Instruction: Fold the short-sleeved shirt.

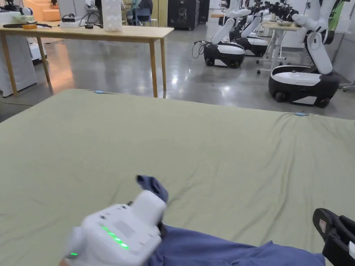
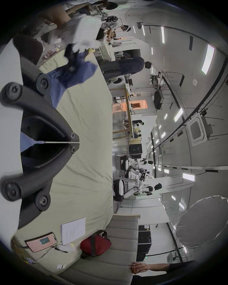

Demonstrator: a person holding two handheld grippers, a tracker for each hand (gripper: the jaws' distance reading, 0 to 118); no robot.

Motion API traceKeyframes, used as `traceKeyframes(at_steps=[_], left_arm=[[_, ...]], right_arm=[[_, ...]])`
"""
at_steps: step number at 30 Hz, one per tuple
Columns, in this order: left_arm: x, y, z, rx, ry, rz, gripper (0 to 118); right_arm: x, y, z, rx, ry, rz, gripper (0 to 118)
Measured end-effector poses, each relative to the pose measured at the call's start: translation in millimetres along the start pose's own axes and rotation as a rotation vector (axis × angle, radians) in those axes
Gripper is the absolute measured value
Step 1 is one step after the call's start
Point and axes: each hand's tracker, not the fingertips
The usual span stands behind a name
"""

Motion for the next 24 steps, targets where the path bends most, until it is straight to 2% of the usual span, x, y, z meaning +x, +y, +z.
traceKeyframes(at_steps=[1, 5, 6, 7, 9, 10, 11, 13, 15, 17, 18, 19, 20, 21, 22, 24], left_arm=[[21, 3, -14, -0.038, 0.003, -0.065, 9], [94, 5, -67, -0.174, 0.024, -0.156, 10], [101, 1, -77, -0.208, 0.021, -0.167, 20], [106, -3, -83, -0.206, -0.014, -0.143, 46], [102, -5, -79, -0.198, -0.12, 0.001, 105], [90, 0, -71, -0.143, -0.123, 0.061, 115], [78, 2, -64, -0.12, -0.176, 0.142, 115], [47, -5, -50, -0.006, -0.301, 0.406, 114], [13, -17, -46, 0.067, -0.345, 0.676, 114], [-9, -32, -44, 0.148, -0.343, 0.935, 112], [-18, -33, -48, 0.127, -0.354, 1.053, 96], [-22, -38, -60, 0.062, -0.376, 1.145, 60], [-21, -42, -70, 0.0, -0.383, 1.194, 16], [-16, -45, -79, 0.01, -0.428, 1.166, 5], [-6, -45, -93, 0.003, -0.435, 1.139, 2], [14, -48, -107, -0.096, -0.458, 1.162, 3]], right_arm=[[1, -1, 2, 0.0, -0.001, 0.0, 3], [10, -4, 8, -0.004, -0.003, -0.024, 3], [13, -5, 10, -0.005, -0.005, -0.03, 3], [17, -4, 11, -0.006, -0.003, -0.034, 3], [24, -4, 14, -0.007, -0.004, -0.033, 3], [26, -3, 16, -0.005, -0.014, -0.03, 3], [29, -3, 18, -0.004, -0.016, -0.033, 3], [35, -1, 21, -0.005, -0.021, -0.051, 3], [37, -2, 24, 0.003, -0.026, -0.06, 3], [38, -5, 26, 0.004, -0.029, -0.067, 3], [38, -6, 26, 0.002, -0.028, -0.073, 3], [38, -8, 25, -0.003, -0.025, -0.079, 3], [38, -11, 23, -0.009, -0.024, -0.083, 3], [38, -12, 22, -0.016, -0.023, -0.085, 3], [38, -14, 20, -0.022, -0.023, -0.086, 3], [38, -15, 20, -0.027, -0.022, -0.09, 3]])
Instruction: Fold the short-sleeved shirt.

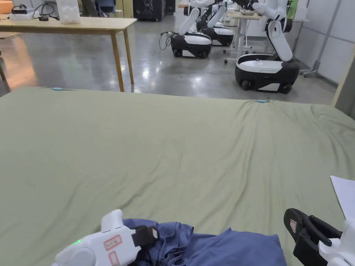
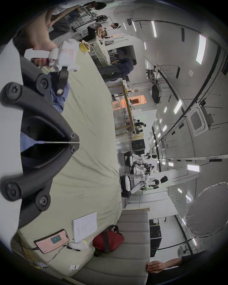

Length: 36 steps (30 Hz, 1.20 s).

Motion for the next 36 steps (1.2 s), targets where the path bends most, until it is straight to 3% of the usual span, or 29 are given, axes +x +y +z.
traceKeyframes(at_steps=[2, 6, 9, 12, 13, 14, 15, 16, 17, 18, 20, 23, 25, 26, 29, 30, 31, 33, 34, 36], left_arm=[[19, -25, -9, -0.06, -0.061, 0.033, 3], [40, -54, -17, -0.088, -0.075, -0.08, 3], [30, -41, 3, -0.018, -0.051, 0.009, 3], [24, -14, 51, 0.129, -0.03, -0.012, 5], [20, -8, 67, 0.18, -0.004, -0.015, 16], [15, 3, 82, 0.216, 0.017, -0.012, 46], [6, 9, 94, 0.233, 0.026, -0.003, 103], [-4, 12, 102, 0.23, 0.026, 0.003, 118], [-15, 14, 107, 0.225, 0.039, 0.01, 118], [-32, 24, 116, 0.338, 0.032, 0.048, 118], [-60, 25, 118, 0.219, 0.029, 0.157, 118], [-98, 11, 93, 0.112, -0.102, 0.371, 118], [-98, 0, 78, 0.137, -0.278, 0.39, 115], [-53, -12, 75, 0.107, -0.314, 0.371, 109], [-35, -22, 47, 0.057, -0.309, 0.423, 89], [-41, -25, 40, 0.036, -0.217, 0.441, 26], [-44, -31, 35, 0.031, -0.133, 0.474, 17], [-49, -34, 44, 0.08, -0.228, 0.513, 16], [-41, -28, 51, 0.078, -0.21, 0.489, 16], [-28, -19, 76, 0.119, -0.102, 0.294, 16]], right_arm=[[0, 0, 0, -0.001, -0.003, -0.007, 3], [0, 1, 0, -0.003, -0.001, -0.011, 3], [-2, 1, 1, -0.004, 0.004, -0.004, 3], [-5, 0, 2, 0.002, 0.015, -0.004, 3], [-6, 0, 2, 0.004, 0.017, -0.006, 3], [-7, 0, 1, 0.005, 0.019, -0.01, 3], [-8, -1, -1, 0.004, 0.021, -0.018, 3], [-9, -2, -2, 0.004, 0.024, -0.025, 3], [-10, -2, -3, 0.004, 0.026, -0.03, 3], [-11, -2, -4, 0.002, 0.029, -0.034, 3], [-13, -3, -6, -0.003, 0.034, -0.038, 3], [-17, -2, -10, -0.014, 0.047, -0.03, 3], [-19, -1, -10, -0.014, 0.05, -0.021, 3], [-19, 0, -10, -0.013, 0.052, -0.02, 3], [-20, 2, -9, -0.011, 0.053, -0.024, 3], [-20, 2, -8, -0.011, 0.05, -0.025, 3], [-19, 2, -7, -0.011, 0.048, -0.027, 3], [-17, 2, -4, -0.009, 0.047, -0.028, 3], [-17, 3, -2, -0.009, 0.044, -0.024, 3], [-15, 3, 0, -0.009, 0.045, -0.014, 3]])
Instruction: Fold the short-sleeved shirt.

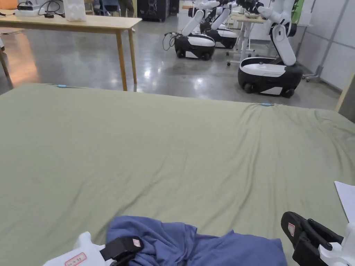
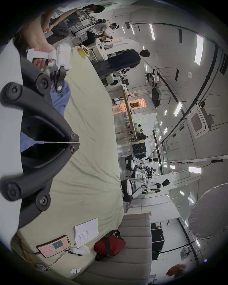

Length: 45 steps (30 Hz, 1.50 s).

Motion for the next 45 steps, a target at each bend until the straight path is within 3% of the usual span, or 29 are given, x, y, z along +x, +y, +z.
traceKeyframes(at_steps=[3, 7, 13, 16, 18, 19, 20, 22, 24, 28, 30, 31, 32, 34, 35, 40, 45], left_arm=[[21, 24, 37, 0.11, 0.098, -0.177, 16], [54, 41, 55, 0.206, 0.292, -0.637, 16], [140, -61, -6, 0.118, 0.294, -1.372, 16], [145, -136, -65, -0.04, 0.448, -1.7, 16], [129, -164, -95, -0.118, 0.517, -1.823, 20], [122, -168, -100, -0.122, 0.491, -1.77, 37], [119, -167, -101, -0.107, 0.489, -1.731, 71], [121, -156, -96, -0.166, 0.461, -1.627, 95], [130, -140, -72, -0.142, 0.294, -1.468, 116], [150, -82, -17, -0.06, 0.007, -0.996, 114], [144, -56, -12, -0.022, -0.037, -0.785, 114], [137, -44, -14, -0.038, -0.047, -0.684, 111], [127, -36, -24, -0.064, -0.053, -0.592, 100], [117, -36, -46, -0.124, -0.055, -0.485, 13], [111, -45, -59, -0.162, -0.036, -0.458, 3], [93, -103, -99, -0.347, -0.209, -0.339, 3], [92, -123, -114, -0.376, -0.086, -0.386, 3]], right_arm=[[3, 0, 1, -0.004, 0.001, 0.007, 3], [5, 0, 3, 0.001, 0.006, 0.0, 3], [5, -1, 6, 0.003, 0.006, 0.0, 3], [6, -1, 10, 0.001, -0.002, 0.02, 3], [7, -1, 11, -0.01, -0.005, 0.03, 3], [7, -1, 12, -0.014, -0.005, 0.032, 3], [8, -2, 13, -0.018, -0.004, 0.033, 3], [10, -3, 14, -0.023, -0.001, 0.03, 3], [11, -4, 14, -0.033, 0.006, 0.025, 3], [11, -5, 13, -0.038, 0.013, 0.019, 3], [10, -7, 12, -0.042, 0.021, 0.005, 3], [9, -8, 10, -0.047, 0.025, -0.001, 3], [8, -10, 8, -0.054, 0.028, -0.006, 3], [4, -13, 4, -0.071, 0.041, -0.017, 3], [2, -14, 2, -0.084, 0.048, -0.021, 3], [-3, -22, -13, -0.181, 0.056, -0.036, 3], [-13, -27, -26, -0.254, 0.09, -0.055, 3]])
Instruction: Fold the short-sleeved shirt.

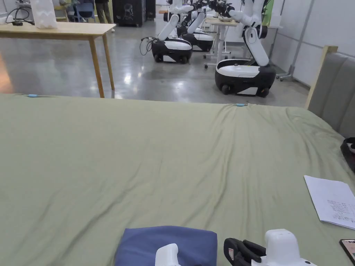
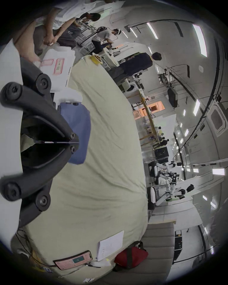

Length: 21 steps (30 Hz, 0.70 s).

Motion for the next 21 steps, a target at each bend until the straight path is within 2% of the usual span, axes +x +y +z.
traceKeyframes(at_steps=[3, 5, 8, 9, 10, 11, 12, 13, 15, 17, 20, 21], left_arm=[[11, 10, 41, 0.085, -0.02, -0.113, 3], [14, 22, 79, 0.149, 0.028, -0.182, 3], [-3, 36, 123, 0.229, 0.102, -0.203, 7], [-19, 41, 135, 0.242, 0.126, -0.21, 26], [-30, 45, 145, 0.244, 0.153, -0.196, 59], [-42, 49, 150, 0.238, 0.174, -0.164, 97], [-54, 50, 155, 0.222, 0.18, -0.124, 118], [-74, 51, 161, 0.27, 0.152, -0.076, 118], [-100, 54, 161, 0.23, 0.085, 0.048, 118], [-118, 50, 151, 0.186, 0.003, 0.166, 118], [-143, 39, 113, 0.095, -0.149, 0.314, 118], [-144, 38, 104, 0.146, -0.201, 0.299, 118]], right_arm=[[-6, -2, -19, -0.041, 0.058, -0.012, 3], [-5, -6, -42, -0.088, 0.137, -0.091, 3], [4, -21, -80, -0.159, 0.199, -0.158, 3], [8, -27, -89, -0.19, 0.233, -0.174, 3], [12, -33, -98, -0.211, 0.266, -0.203, 3], [16, -40, -102, -0.22, 0.263, -0.231, 3], [20, -45, -105, -0.217, 0.243, -0.232, 3], [24, -50, -107, -0.22, 0.234, -0.25, 3], [29, -53, -103, -0.217, 0.213, -0.3, 3], [34, -54, -102, -0.202, 0.242, -0.339, 3], [35, -55, -102, -0.199, 0.24, -0.31, 3], [34, -54, -102, -0.196, 0.24, -0.3, 3]])
